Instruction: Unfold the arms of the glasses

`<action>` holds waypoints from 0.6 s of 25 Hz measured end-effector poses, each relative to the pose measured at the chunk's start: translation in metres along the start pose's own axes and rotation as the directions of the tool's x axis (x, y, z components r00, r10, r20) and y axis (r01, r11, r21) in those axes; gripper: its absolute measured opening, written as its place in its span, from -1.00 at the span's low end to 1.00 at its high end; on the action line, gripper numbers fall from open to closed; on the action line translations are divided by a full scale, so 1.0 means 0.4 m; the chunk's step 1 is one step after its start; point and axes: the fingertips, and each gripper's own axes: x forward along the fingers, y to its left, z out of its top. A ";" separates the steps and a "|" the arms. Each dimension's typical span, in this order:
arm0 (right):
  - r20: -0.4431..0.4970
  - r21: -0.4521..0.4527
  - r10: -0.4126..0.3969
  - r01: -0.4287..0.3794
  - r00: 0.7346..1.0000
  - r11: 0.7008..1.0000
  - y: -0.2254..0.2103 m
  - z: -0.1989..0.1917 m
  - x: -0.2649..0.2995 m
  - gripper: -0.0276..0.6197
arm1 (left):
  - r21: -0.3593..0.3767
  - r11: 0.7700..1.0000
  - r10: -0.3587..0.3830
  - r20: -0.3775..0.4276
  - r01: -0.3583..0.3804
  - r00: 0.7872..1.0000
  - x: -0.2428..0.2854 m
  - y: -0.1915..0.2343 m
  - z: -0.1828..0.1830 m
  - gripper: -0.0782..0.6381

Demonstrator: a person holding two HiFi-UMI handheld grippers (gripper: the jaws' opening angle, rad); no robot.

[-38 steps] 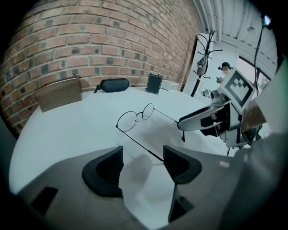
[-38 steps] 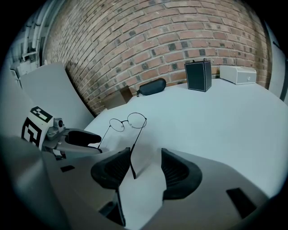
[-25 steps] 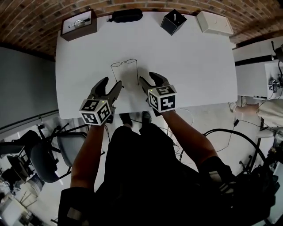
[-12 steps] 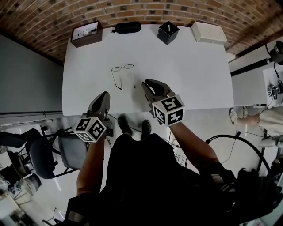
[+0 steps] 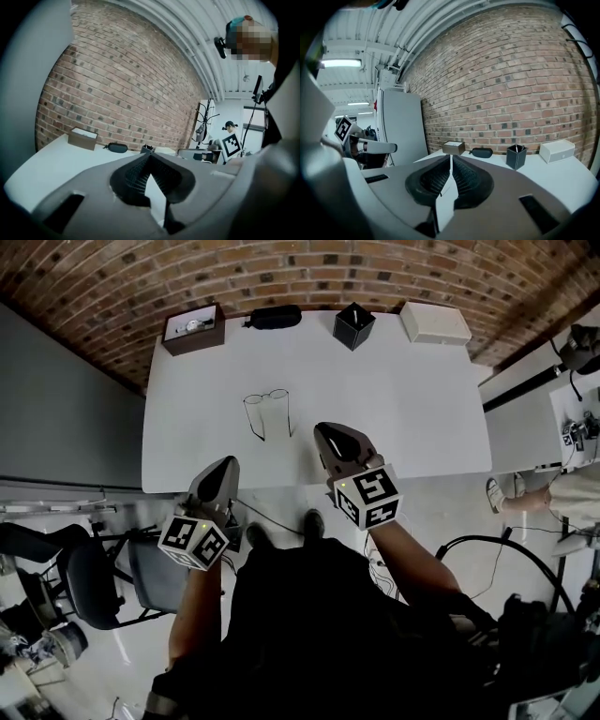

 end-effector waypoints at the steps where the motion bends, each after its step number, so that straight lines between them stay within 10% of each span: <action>1: 0.007 -0.010 -0.004 0.004 1.000 1.000 0.010 0.008 -0.005 -0.85 | 0.017 1.000 0.004 0.020 -0.005 1.000 -0.010 -0.001 0.016 -0.76; 15: 0.012 -0.037 -0.114 0.114 0.993 0.993 0.113 0.074 -0.026 -0.89 | 0.113 0.992 0.046 0.063 -0.053 0.997 -0.124 0.085 0.138 -0.76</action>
